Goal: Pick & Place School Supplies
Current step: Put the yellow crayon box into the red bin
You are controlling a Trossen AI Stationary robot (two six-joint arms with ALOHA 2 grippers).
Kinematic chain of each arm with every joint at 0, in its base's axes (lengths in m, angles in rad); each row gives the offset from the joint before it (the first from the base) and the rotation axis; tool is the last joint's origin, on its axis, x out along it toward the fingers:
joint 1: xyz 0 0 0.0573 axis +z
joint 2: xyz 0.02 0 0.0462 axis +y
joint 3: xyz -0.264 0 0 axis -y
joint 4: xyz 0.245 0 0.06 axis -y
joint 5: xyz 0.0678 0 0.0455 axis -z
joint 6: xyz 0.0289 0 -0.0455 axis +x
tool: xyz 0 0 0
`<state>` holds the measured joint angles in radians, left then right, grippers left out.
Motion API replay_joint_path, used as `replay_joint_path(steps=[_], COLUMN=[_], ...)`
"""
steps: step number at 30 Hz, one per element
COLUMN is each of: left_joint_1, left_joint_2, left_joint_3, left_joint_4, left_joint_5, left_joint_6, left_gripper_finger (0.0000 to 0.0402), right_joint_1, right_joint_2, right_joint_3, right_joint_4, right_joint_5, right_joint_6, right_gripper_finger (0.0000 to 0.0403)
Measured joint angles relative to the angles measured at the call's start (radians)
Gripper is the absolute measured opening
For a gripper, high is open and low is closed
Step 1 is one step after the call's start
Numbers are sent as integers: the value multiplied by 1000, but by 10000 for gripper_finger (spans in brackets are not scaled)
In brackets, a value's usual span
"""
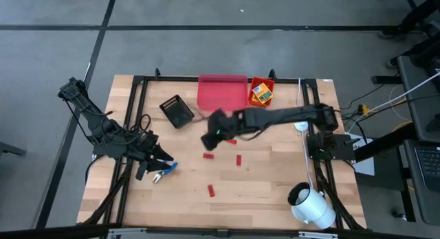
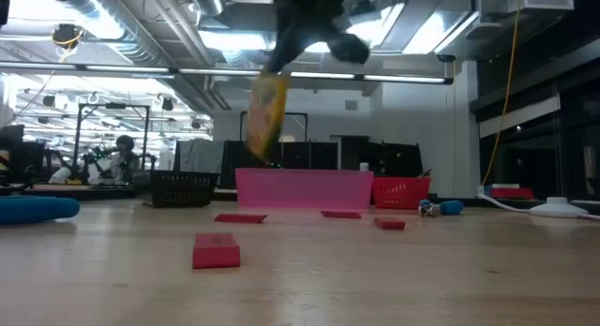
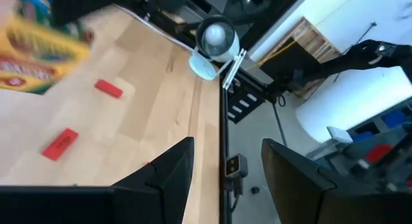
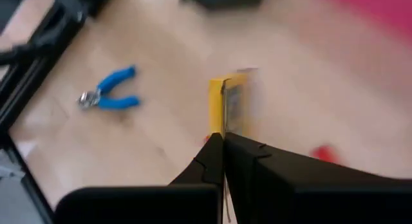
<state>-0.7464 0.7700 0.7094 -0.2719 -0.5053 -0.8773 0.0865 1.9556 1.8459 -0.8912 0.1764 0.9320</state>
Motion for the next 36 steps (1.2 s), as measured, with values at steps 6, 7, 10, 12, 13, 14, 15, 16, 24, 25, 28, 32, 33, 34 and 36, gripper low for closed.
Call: replay_joint_path(steps=[6, 7, 10, 12, 13, 14, 15, 16, 24, 25, 28, 32, 33, 34, 36], left_joint_1=[0, 0, 0, 0, 0, 0, 0, 0, 0, 0, 0, 0, 0, 0, 0], left_joint_2=[0, 0, 0, 0, 0, 0, 0, 0, 0, 0, 0, 0, 0, 0, 0], left_joint_3=[0, 0, 0, 0, 0, 0, 0, 0, 0, 0, 0, 0, 0, 0, 0], left_joint_4=[39, 44, 50, 54, 55, 58, 62, 67, 117, 126, 141, 149, 155, 165, 188], left_joint_5=[-59, -69, -91, -107, -116, -125, -133, -142, -211, -212, -212, -213, -213, -213, -213], left_joint_6=[35, 37, 39, 39, 39, 38, 38, 38, 27, 27, 27, 24, 23, 24, 24], left_gripper_finger=[180, 180, 180, 180, 180, 180, 180, 180, 180, 180, 180, 180, 180, 180, 180], right_joint_1=[-135, -168, -265, -332, -366, -400, -433, -464, -665, -680, -708, -725, -725, -725, -723], right_joint_2=[-133, -148, -180, -189, -191, -192, -191, -191, -186, -186, -187, -186, -186, -186, -186], right_joint_3=[6, 6, 6, 6, 6, 6, 6, 5, -85, -102, -165, -281, -308, -333, -382], right_joint_4=[-210, -251, -339, -358, -362, -362, -362, -362, -305, -289, -228, -140, -116, -98, -97], right_joint_5=[124, 136, 153, 159, 160, 159, 159, 157, 171, 165, 142, 102, 97, 97, 95], right_joint_6=[-71, -86, -152, -211, -242, -273, -304, -334, -445, -452, -476, -469, -469, -467, -451], right_gripper_finger=[0, 0, 0, 0, 0, 0, 0, 0, 0, 0, 0, 0, 0, 0, 0])
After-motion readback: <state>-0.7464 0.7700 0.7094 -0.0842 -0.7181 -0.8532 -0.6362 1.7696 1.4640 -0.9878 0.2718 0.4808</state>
